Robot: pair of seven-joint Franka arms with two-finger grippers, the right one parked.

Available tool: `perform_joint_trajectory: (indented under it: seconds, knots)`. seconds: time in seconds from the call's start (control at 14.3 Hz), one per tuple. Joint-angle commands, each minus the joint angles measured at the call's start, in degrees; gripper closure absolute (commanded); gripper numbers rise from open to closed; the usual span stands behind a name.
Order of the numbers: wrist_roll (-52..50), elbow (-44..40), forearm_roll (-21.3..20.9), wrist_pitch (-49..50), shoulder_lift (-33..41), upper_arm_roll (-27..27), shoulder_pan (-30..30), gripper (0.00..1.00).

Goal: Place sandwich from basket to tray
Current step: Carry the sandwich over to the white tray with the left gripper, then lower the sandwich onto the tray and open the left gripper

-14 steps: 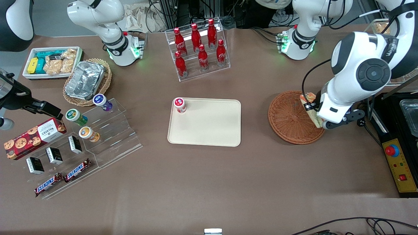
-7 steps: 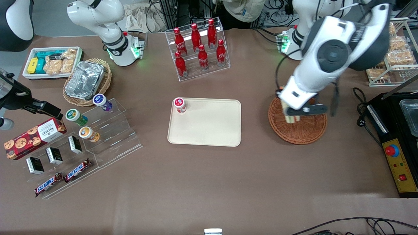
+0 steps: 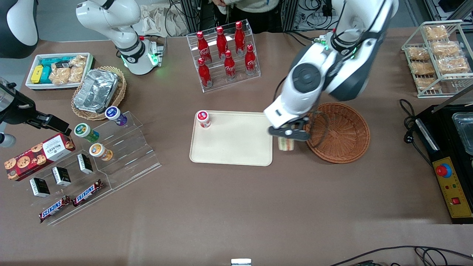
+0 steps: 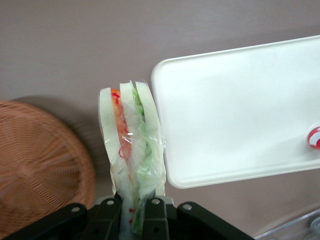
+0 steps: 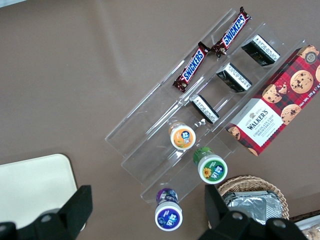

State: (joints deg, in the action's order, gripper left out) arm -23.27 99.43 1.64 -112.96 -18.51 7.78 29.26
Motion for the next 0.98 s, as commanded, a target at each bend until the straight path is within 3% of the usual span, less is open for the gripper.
perform_joint_trajectory:
  seconds: [0.0, 0.21, 0.63, 0.77, 0.84, 0.91]
  knots:
    - [-4.57, 0.85, 0.48, -5.94, -4.58, -0.75, 4.03, 1.0]
    - [-8.19, 0.94, -1.19, -10.78, -8.73, -1.01, 6.15, 1.0]
    - [-8.72, 4.54, -4.98, -19.04, -10.22, -1.1, 6.16, 1.0]
    - [-10.65, 4.55, -4.8, -19.58, -10.58, -1.01, 6.07, 0.56]
    - [-11.09, 4.55, -4.8, -19.58, -10.58, -1.01, 5.98, 0.17]
    - [-11.27, 4.55, -4.8, -19.41, -10.23, -1.01, 5.63, 0.01]
